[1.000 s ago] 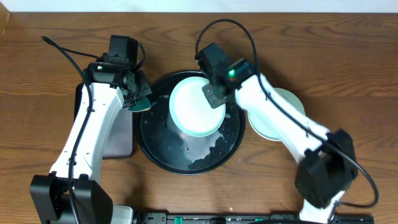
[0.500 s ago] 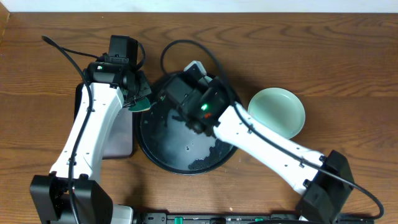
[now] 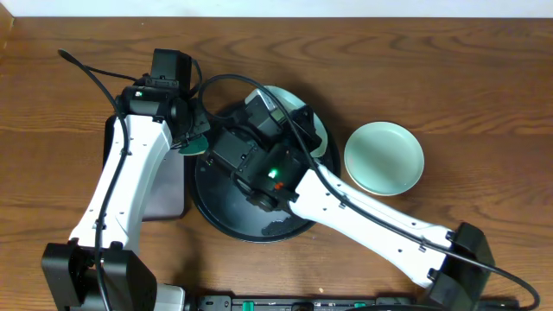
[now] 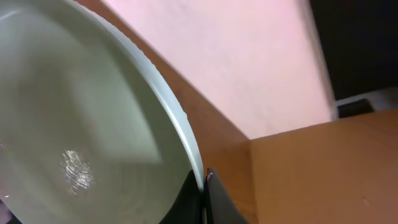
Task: Clean dirty plates on tray and stack at the side
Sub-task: 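Lift the mint-green plate with the right gripper and carry it right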
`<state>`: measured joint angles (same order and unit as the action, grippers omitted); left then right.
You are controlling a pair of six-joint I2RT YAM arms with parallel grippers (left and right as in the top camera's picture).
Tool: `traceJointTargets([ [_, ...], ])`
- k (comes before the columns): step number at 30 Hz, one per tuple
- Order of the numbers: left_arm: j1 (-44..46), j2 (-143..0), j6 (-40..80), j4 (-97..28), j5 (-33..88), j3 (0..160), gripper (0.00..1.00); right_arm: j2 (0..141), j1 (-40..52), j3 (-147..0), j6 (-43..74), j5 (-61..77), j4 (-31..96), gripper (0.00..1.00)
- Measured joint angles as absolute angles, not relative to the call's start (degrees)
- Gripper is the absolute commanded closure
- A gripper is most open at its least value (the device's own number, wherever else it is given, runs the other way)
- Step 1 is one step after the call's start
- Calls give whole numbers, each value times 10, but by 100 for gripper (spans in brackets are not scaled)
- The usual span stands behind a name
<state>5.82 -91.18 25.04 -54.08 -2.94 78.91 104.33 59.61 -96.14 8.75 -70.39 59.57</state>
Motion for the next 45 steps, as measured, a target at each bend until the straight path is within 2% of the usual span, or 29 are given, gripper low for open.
traceJointTargets([
  [15, 58, -912, 250, -541, -29, 789, 92, 967, 605, -961, 88, -757, 594, 99],
  [27, 58, -912, 250, -541, -29, 789, 92, 962, 605, -961, 90, -759, 594, 99],
  [45, 58, -912, 250, -541, -29, 789, 93, 962, 604, -961, 105, -698, 596, 99],
])
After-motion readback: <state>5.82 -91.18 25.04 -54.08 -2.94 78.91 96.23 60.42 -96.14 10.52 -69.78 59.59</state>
